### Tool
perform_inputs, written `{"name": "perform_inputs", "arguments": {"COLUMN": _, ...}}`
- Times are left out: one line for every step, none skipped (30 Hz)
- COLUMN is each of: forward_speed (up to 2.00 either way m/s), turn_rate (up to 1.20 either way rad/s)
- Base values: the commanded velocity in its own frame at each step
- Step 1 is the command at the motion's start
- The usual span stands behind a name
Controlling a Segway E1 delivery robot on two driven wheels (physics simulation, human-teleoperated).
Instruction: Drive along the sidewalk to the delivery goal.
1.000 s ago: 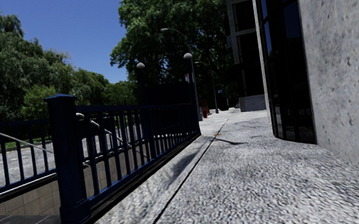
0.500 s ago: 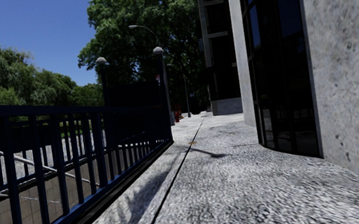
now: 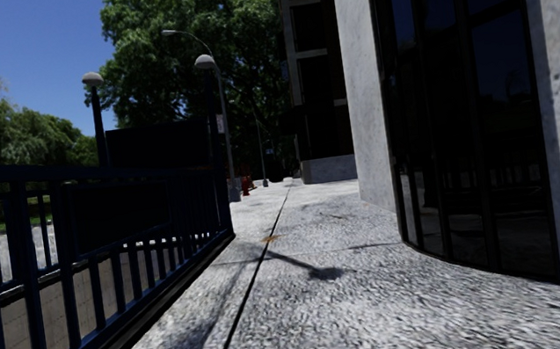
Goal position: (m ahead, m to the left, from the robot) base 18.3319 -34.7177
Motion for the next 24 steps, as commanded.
{"name": "perform_inputs", "arguments": {"forward_speed": 2.00, "turn_rate": -0.26}}
{"name": "perform_inputs", "arguments": {"forward_speed": 2.00, "turn_rate": -0.26}}
{"name": "perform_inputs", "arguments": {"forward_speed": 2.00, "turn_rate": -0.26}}
{"name": "perform_inputs", "arguments": {"forward_speed": 2.00, "turn_rate": -0.26}}
{"name": "perform_inputs", "arguments": {"forward_speed": 2.00, "turn_rate": -0.26}}
{"name": "perform_inputs", "arguments": {"forward_speed": 2.00, "turn_rate": -0.26}}
{"name": "perform_inputs", "arguments": {"forward_speed": 2.00, "turn_rate": -0.26}}
{"name": "perform_inputs", "arguments": {"forward_speed": 2.00, "turn_rate": -0.26}}
{"name": "perform_inputs", "arguments": {"forward_speed": 2.00, "turn_rate": -0.25}}
{"name": "perform_inputs", "arguments": {"forward_speed": 2.00, "turn_rate": -0.06}}
{"name": "perform_inputs", "arguments": {"forward_speed": 2.00, "turn_rate": 0.00}}
{"name": "perform_inputs", "arguments": {"forward_speed": 2.00, "turn_rate": 0.00}}
{"name": "perform_inputs", "arguments": {"forward_speed": 2.00, "turn_rate": 0.00}}
{"name": "perform_inputs", "arguments": {"forward_speed": 2.00, "turn_rate": 0.00}}
{"name": "perform_inputs", "arguments": {"forward_speed": 2.00, "turn_rate": 0.00}}
{"name": "perform_inputs", "arguments": {"forward_speed": 2.00, "turn_rate": 0.00}}
{"name": "perform_inputs", "arguments": {"forward_speed": 2.00, "turn_rate": 0.00}}
{"name": "perform_inputs", "arguments": {"forward_speed": 2.00, "turn_rate": 0.00}}
{"name": "perform_inputs", "arguments": {"forward_speed": 2.00, "turn_rate": 0.00}}
{"name": "perform_inputs", "arguments": {"forward_speed": 2.00, "turn_rate": 0.00}}
{"name": "perform_inputs", "arguments": {"forward_speed": 2.00, "turn_rate": 0.00}}
{"name": "perform_inputs", "arguments": {"forward_speed": 2.00, "turn_rate": 0.00}}
{"name": "perform_inputs", "arguments": {"forward_speed": 2.00, "turn_rate": 0.00}}
{"name": "perform_inputs", "arguments": {"forward_speed": 2.00, "turn_rate": 0.00}}
